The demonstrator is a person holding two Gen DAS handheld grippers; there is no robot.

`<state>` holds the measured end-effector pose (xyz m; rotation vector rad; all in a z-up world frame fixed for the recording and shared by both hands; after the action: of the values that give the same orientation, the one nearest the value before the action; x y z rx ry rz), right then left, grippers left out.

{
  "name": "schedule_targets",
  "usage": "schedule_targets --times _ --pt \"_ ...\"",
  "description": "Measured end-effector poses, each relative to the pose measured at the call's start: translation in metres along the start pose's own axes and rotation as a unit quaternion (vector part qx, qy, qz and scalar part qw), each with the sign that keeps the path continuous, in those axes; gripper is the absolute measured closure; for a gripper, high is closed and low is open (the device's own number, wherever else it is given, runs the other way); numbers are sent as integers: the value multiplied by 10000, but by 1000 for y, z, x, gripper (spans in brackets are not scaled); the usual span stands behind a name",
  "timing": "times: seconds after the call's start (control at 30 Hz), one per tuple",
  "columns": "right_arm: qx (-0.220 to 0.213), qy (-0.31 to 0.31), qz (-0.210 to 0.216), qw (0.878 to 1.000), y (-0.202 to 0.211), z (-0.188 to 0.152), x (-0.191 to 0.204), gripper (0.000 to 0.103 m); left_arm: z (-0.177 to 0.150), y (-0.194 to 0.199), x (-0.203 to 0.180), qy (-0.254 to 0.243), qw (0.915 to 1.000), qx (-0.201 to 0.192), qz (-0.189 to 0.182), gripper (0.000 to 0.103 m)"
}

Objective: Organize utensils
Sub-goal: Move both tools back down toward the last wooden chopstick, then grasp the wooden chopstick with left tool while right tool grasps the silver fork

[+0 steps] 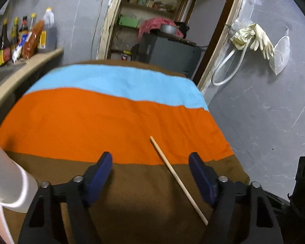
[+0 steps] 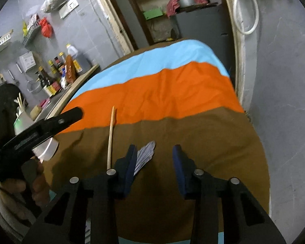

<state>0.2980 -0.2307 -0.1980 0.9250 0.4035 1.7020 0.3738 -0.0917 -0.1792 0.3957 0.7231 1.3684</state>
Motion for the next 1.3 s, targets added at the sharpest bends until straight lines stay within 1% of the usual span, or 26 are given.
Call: schedule_targets --times 0.13,0.2,0.23,0.3,0.33,0.37,0.4,0.5,0.57,0.63,0.67,0.73,0.8,0.87,0.93,1.1,1.23,1.3 --pt "188 31 131 9997 -9 -9 4 71 -8 -11 -8 -46 9998 166 -92 39" --pt "290 85 167 9994 -15 -14 8 71 -11 -17 -13 -77 9994 277 -183 45" --pt "338 109 170 9992 -18 -15 9 71 -12 -20 -15 -83 9992 327 -216 46" --pt "419 126 224 9988 -22 -17 13 71 -15 -28 -18 -62 9983 486 -313 55" --pt "441 128 232 9987 -23 -15 15 71 -18 -32 -19 -11 9975 591 -382 56" --pt "453 146 217 9986 -24 -17 16 72 -19 -35 -19 31 9970 652 -415 58" --pt "473 140 195 9986 -25 -18 17 78 -19 -37 -19 53 9967 678 -433 60" --pt "511 -14 299 9982 -22 -22 15 80 -20 -41 -22 63 9956 761 -541 62" --pt "531 -9 304 9981 -21 -21 15 81 -22 -45 -27 -10 9946 853 -595 67" --pt "568 12 321 9979 -22 -20 15 82 -22 -48 -30 -80 9940 897 -615 70" --pt "578 -13 329 9978 -22 -19 15 89 -22 -49 -32 -108 9939 912 -617 75" --pt "651 -249 449 9966 -24 -19 11 92 -22 -51 -33 -131 9938 940 -587 80" --pt "708 -304 443 9960 -26 -18 9 92 -22 -52 -33 -84 9926 1033 -631 90" --pt "752 -217 431 9960 -27 -19 13 92 -21 -54 -33 -15 9916 1112 -666 90" --pt "853 -234 505 9948 -28 -21 16 92 -22 -55 -35 -68 9905 1200 -667 90" --pt "990 -327 628 9926 -28 -25 19 92 -21 -62 -40 -447 9855 1515 -622 90" --pt "1106 -445 744 9901 -26 -31 20 92 -21 -60 -41 -739 9841 1524 -542 93" --pt "1182 -450 779 9889 -24 -35 22 89 -21 -57 -39 -865 9840 1489 -453 98"
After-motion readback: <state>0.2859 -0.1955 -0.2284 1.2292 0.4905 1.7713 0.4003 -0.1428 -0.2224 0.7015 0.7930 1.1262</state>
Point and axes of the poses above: each gripper's, at about its wrist camera, not at the fingertips, and y roughly against the way its jaws point, x to its left, z to its top, the point moved 10 cm from there along -y, roughly the way its jaws point, and after that the axes turned 4 degrees about -y, right-handed, at the moved point
